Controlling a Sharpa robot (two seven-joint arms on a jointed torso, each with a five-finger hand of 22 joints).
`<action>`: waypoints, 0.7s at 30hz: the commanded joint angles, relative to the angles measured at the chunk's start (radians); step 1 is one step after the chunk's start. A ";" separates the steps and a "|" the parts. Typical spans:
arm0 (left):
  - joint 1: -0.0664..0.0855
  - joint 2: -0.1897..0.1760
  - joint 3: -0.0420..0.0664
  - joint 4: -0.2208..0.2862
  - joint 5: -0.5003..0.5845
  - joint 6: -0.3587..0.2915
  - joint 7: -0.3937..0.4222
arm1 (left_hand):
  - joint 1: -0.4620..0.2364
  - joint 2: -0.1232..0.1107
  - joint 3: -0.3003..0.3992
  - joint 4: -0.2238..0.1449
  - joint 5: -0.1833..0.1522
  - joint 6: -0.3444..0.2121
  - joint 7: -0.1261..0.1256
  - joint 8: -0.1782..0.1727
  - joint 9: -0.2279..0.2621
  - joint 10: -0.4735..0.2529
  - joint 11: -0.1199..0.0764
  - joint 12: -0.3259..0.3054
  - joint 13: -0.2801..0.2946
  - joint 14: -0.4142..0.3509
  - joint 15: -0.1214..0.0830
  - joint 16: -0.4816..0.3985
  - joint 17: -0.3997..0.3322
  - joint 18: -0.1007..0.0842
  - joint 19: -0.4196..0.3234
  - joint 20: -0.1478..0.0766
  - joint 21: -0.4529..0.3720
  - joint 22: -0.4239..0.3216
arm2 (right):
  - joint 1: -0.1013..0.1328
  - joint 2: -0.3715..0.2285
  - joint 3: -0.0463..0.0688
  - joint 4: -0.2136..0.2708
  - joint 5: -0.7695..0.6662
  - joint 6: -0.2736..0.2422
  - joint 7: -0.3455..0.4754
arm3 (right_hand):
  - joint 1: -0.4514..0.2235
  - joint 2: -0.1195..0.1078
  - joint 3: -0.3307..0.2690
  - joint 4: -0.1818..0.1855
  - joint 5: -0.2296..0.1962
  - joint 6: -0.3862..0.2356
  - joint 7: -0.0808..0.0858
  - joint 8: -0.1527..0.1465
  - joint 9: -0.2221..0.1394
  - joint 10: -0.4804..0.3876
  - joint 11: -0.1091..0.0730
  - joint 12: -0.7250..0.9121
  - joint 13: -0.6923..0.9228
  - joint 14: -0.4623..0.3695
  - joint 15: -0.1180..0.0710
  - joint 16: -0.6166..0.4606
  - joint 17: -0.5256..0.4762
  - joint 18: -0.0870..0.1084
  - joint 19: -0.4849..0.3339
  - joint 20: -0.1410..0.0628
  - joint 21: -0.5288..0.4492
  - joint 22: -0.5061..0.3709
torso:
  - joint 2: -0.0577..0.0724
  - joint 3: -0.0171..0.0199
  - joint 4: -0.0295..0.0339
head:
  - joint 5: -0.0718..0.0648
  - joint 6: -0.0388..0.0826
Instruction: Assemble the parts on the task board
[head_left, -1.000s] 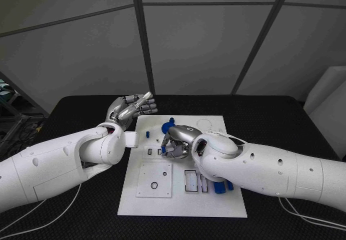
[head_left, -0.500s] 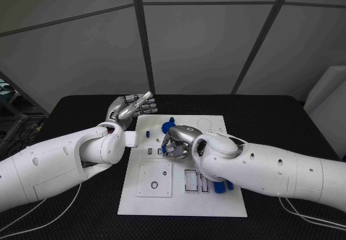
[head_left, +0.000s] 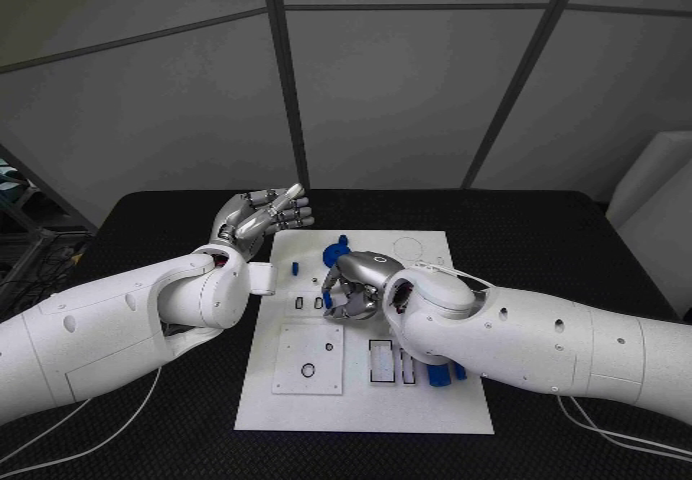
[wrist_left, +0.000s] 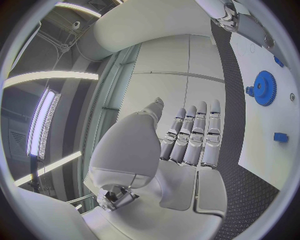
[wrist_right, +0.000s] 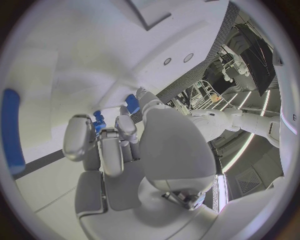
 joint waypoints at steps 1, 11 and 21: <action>0.002 0.001 0.001 0.000 -0.006 0.016 -0.001 | -0.003 0.008 0.001 -0.005 0.003 0.005 0.010 -0.006 -0.001 0.007 0.002 -0.005 -0.001 0.006 0.000 -0.005 -0.001 0.006 0.008 0.003 -0.005 -0.001 | 0.001 -0.001 0.000 0.000 0.009 -0.057 0.001 | -0.002 -0.025 -0.021 0.026 0.005 -0.028 0.007 -0.005 -0.001 -0.016 0.008 -0.010 -0.016 0.080 0.012 -0.007 0.161 -0.004 -0.007 0.010 -0.010 -0.012 | 0.000 -0.0001 0.0002 | 0.000 0.000; 0.002 -0.001 0.001 -0.003 -0.030 0.021 -0.024 | -0.010 0.016 -0.002 -0.019 0.003 0.024 -0.004 -0.015 0.000 0.031 -0.014 -0.011 0.000 0.104 -0.024 0.023 0.015 0.009 0.056 -0.016 0.015 0.002 | -0.002 -0.035 0.000 0.040 0.057 -0.205 0.098 | 0.045 -0.034 -0.088 0.090 0.046 -0.069 0.015 0.023 0.003 -0.011 0.015 0.012 -0.010 0.079 0.020 -0.008 0.159 -0.004 -0.004 0.018 -0.010 -0.009 | -0.002 0.0013 0.0008 | 0.006 0.001; 0.001 -0.038 0.001 0.016 -0.280 0.105 -0.238 | -0.032 0.007 -0.002 -0.024 0.006 0.146 -0.066 0.029 0.018 0.281 -0.101 0.090 0.052 0.399 -0.123 0.214 0.135 0.009 0.260 -0.108 0.154 0.065 | 0.016 -0.222 0.020 0.164 0.350 -0.156 0.393 | 0.130 0.029 -0.047 0.049 0.090 0.004 -0.007 0.087 0.014 -0.009 -0.007 -0.002 -0.033 0.054 0.000 -0.059 0.067 0.010 -0.042 0.003 -0.050 -0.073 | -0.018 0.0011 0.0001 | 0.021 0.001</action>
